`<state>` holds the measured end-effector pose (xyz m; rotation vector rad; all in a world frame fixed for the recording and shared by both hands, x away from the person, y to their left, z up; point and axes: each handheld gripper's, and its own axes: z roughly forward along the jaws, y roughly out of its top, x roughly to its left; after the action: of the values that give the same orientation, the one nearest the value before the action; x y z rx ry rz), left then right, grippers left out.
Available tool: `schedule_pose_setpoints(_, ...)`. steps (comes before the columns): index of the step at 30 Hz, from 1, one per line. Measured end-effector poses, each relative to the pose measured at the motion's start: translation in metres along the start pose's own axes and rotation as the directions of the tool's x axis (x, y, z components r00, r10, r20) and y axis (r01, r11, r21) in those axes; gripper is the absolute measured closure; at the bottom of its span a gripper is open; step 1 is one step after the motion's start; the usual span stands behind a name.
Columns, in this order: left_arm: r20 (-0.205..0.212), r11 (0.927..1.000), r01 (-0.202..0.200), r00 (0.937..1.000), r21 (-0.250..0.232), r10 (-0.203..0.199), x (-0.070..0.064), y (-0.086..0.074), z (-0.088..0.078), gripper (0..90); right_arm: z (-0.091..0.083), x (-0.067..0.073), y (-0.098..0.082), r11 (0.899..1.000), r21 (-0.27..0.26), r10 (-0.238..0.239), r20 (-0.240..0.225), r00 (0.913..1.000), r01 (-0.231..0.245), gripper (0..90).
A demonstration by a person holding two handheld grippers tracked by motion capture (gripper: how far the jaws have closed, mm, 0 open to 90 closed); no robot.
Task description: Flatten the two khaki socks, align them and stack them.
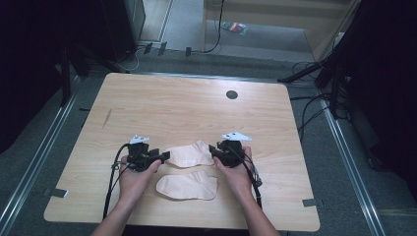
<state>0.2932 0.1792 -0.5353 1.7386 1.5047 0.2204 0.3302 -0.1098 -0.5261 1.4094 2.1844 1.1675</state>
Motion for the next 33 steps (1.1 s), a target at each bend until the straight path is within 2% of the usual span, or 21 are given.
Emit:
schedule_pose_setpoints(1,0.0,1.0,0.0,1.0,0.0,0.0,0.0,0.0,0.0,47.5,0.0,0.0,0.0,1.0,0.0,0.0,0.0,1.0,0.0,62.5)
schedule_pose_setpoints(4,-0.026,0.9997,-0.013,0.9996,0.023,0.014,0.0,-0.001,0.004,49.6,0.011,-0.001,-0.003,1.0,0.016,-0.016,0.059,0.9981,0.015,57.4)
schedule_pose_setpoints(5,-0.026,0.9997,-0.013,0.9996,0.023,0.014,0.0,-0.001,0.004,50.6,0.011,-0.001,-0.003,1.0,0.016,-0.016,0.059,0.9981,0.015,57.4)
schedule_pose_setpoints(6,-0.049,0.9994,-0.024,0.9985,0.026,0.025,0.0,-0.002,0.005,51.4,0.015,-0.002,-0.004,1.0,0.025,-0.02,0.078,0.9968,0.018,54.2)
schedule_pose_setpoints(10,-0.06,0.9987,-0.04,0.9973,0.031,0.042,-0.001,-0.002,0.005,54.4,0.02,-0.003,-0.006,0.999,0.041,-0.033,0.082,0.9961,0.03,53.4)
schedule_pose_setpoints(14,-0.067,0.9969,-0.074,0.9949,0.028,0.075,-0.003,-0.004,0.007,62.8,0.02,0.0,-0.007,0.996,0.048,-0.074,0.103,0.992,0.069,58.7)
schedule_pose_setpoints(15,-0.074,0.9957,-0.088,0.9932,0.029,0.09,-0.003,-0.004,0.007,64.3,0.02,0.002,-0.008,0.995,0.05,-0.091,0.107,0.9902,0.086,61.6)
schedule_pose_setpoints(16,-0.088,0.9947,-0.099,0.991,0.025,0.101,-0.004,-0.005,0.007,68.3,0.02,0.005,-0.009,0.992,0.051,-0.122,0.099,0.9876,0.117,68.1)
schedule_pose_setpoints(17,-0.088,0.9947,-0.099,0.991,0.025,0.101,-0.004,-0.005,0.007,70.4,0.02,0.005,-0.009,0.992,0.051,-0.122,0.099,0.9876,0.117,68.1)
schedule_pose_setpoints(18,-0.091,0.9945,-0.102,0.9904,0.023,0.104,-0.004,-0.006,0.007,73.6,0.019,0.007,-0.01,0.99,0.052,-0.135,0.095,0.9864,0.13,74.3)
schedule_pose_setpoints(19,-0.091,0.9941,-0.106,0.99,0.022,0.108,-0.004,-0.006,0.008,73.6,0.019,0.007,-0.01,0.99,0.052,-0.135,0.095,0.9864,0.13,74.3)
schedule_pose_setpoints(21,-0.082,0.9925,-0.12,0.9892,0.025,0.121,-0.004,-0.007,0.008,80.4,0.019,0.009,-0.01,0.99,0.052,-0.133,0.083,0.9876,0.129,81.9)
schedule_pose_setpoints(24,-0.064,0.9914,-0.13,0.9894,0.016,0.131,-0.003,-0.008,0.009,88.2,0.02,0.011,-0.01,0.99,0.052,-0.136,0.087,0.9869,0.132,84.9)
schedule_pose_setpoints(29,-0.053,0.9904,-0.138,0.989,0.009,0.138,-0.002,-0.007,0.007,89.3,0.018,0.01,-0.01,0.99,0.056,-0.137,0.089,0.9865,0.133,85.7)
schedule_pose_setpoints(33,-0.046,0.9898,-0.142,0.989,-0.016,0.141,-0.003,-0.006,0.002,89.6,0.012,0.011,-0.008,0.992,0.027,-0.122,0.087,0.9887,0.12,85.9)
